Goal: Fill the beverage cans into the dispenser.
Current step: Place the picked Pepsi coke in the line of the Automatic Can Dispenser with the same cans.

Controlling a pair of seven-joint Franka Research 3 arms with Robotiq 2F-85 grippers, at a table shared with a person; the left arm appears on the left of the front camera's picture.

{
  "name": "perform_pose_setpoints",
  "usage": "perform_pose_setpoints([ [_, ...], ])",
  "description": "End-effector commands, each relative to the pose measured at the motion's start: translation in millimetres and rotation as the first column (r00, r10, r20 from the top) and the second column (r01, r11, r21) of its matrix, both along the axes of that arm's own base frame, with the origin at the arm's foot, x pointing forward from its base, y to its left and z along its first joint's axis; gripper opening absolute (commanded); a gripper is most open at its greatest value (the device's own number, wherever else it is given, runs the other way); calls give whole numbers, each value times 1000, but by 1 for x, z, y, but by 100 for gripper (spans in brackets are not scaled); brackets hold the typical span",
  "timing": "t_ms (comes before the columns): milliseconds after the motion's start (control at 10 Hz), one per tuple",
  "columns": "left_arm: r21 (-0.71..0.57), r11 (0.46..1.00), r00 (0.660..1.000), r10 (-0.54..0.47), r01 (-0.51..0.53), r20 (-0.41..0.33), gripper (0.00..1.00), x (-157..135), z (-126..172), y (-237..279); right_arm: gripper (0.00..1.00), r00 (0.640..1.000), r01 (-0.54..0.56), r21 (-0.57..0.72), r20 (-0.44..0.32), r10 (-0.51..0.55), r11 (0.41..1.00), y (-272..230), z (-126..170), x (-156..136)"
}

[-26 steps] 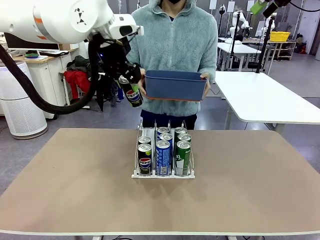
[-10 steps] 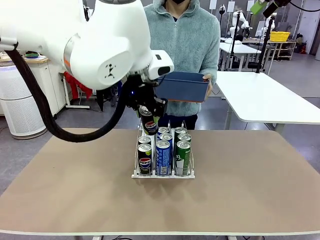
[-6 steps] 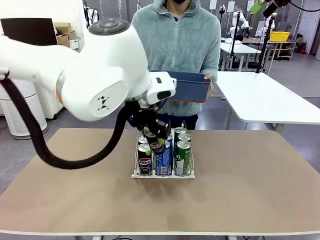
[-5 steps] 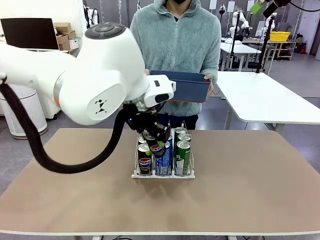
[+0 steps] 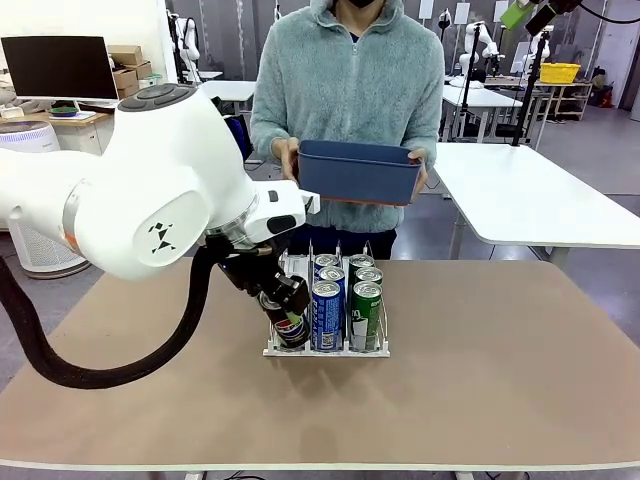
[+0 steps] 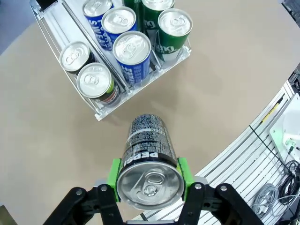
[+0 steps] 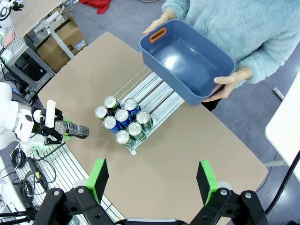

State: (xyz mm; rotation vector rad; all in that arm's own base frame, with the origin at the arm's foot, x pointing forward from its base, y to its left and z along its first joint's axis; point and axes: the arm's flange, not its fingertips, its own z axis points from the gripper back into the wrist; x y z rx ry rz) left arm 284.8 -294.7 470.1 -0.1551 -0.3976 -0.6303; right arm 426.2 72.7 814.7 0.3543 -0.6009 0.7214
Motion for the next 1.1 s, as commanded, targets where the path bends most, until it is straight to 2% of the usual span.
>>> perform_pose_setpoints([
  [0, -19, 999, 999, -32, 32, -14, 58, 5, -5, 10, 100, 1000, -7, 5, -1, 7, 1000, 0, -1, -2],
  [200, 11, 998, 998, -55, 55, -7, 58, 16, -2, 10, 100, 1000, -7, 5, -1, 7, 1000, 0, -1, -2],
  [300, 12, 1000, 1000, -7, 7, -14, 58, 5, -8, 7, 100, 1000, -7, 5, -1, 7, 1000, 0, -1, -2],
  [700, 21, 1000, 1000, -20, 21, -17, 58, 6, -11, 6, 100, 1000, -7, 5, -1, 7, 1000, 0, -1, -2],
  [800, 75, 997, 999, -23, 21, 32, 58, 8, -10, 6, 100, 1000, -7, 5, -1, 7, 1000, 0, -1, -2],
  [1000, 82, 997, 998, -20, 16, 55, 58, 23, -20, 9, 100, 1000, -7, 5, -1, 7, 1000, 0, -1, -2],
])
